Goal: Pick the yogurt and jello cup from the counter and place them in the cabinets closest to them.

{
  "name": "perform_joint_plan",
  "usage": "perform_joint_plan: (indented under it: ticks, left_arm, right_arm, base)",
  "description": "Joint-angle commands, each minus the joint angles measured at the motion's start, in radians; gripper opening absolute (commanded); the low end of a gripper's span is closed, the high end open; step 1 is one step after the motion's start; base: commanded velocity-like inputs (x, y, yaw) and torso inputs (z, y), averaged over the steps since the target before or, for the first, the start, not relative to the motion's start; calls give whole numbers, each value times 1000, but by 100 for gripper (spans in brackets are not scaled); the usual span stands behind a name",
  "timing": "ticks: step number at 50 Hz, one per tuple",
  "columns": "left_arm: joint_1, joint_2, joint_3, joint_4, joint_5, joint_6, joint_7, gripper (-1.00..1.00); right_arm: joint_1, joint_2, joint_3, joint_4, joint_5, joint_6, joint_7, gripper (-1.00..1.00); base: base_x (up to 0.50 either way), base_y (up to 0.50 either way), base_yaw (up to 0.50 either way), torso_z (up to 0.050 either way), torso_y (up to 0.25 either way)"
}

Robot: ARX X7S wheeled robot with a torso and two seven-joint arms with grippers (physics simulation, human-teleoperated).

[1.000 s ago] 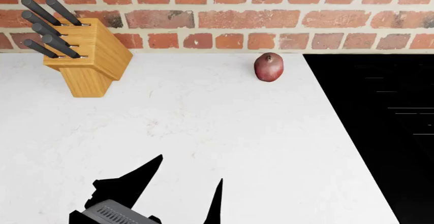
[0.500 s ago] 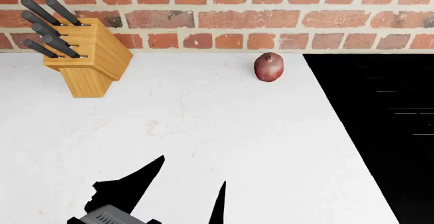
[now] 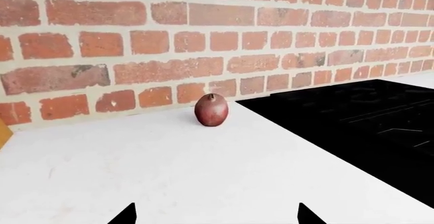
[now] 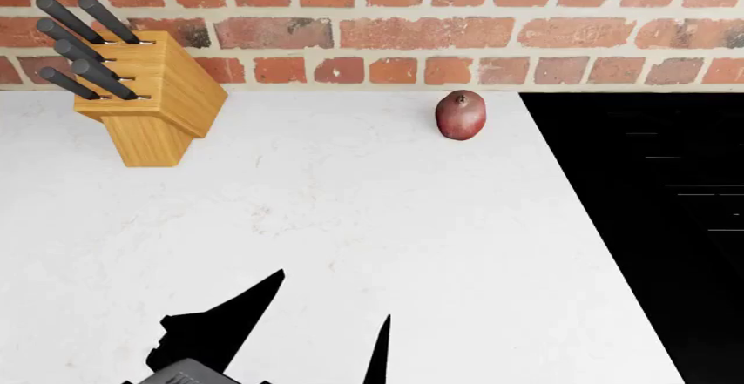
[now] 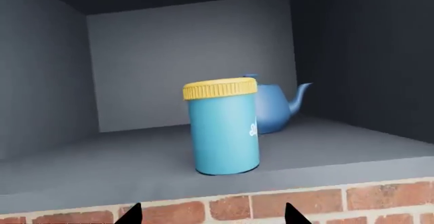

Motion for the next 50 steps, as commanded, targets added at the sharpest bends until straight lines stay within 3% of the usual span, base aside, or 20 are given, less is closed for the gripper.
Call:
perform_joint_plan:
  ticks: [1, 12, 25, 39, 50]
  left_arm:
    - [5, 3, 2, 0, 6, -1, -3, 100]
    - [2, 2, -4, 0, 0, -1, -2, 100]
    - [8, -30, -21, -22, -12, 22, 30, 100]
    - [26, -45, -52, -43, -27, 33, 44, 100]
    - [40, -57, -61, -46, -24, 26, 59, 100]
  right_arm:
    - [-49, 71, 46, -187, 39, -50, 102, 100]
    - [-134, 159, 64, -388, 76, -77, 140, 100]
    - [-337, 286, 25, -637, -12, -118, 133, 100]
    - [-457, 341, -11, -766, -11, -134, 111, 100]
    - [-657, 396, -82, -823, -172, -161, 77, 100]
  base:
    - [0, 0, 0, 0, 0]
    - [0, 0, 0, 0, 0]
    - [0, 0, 0, 0, 0]
    - [0, 0, 0, 0, 0]
    - [0, 0, 0, 0, 0]
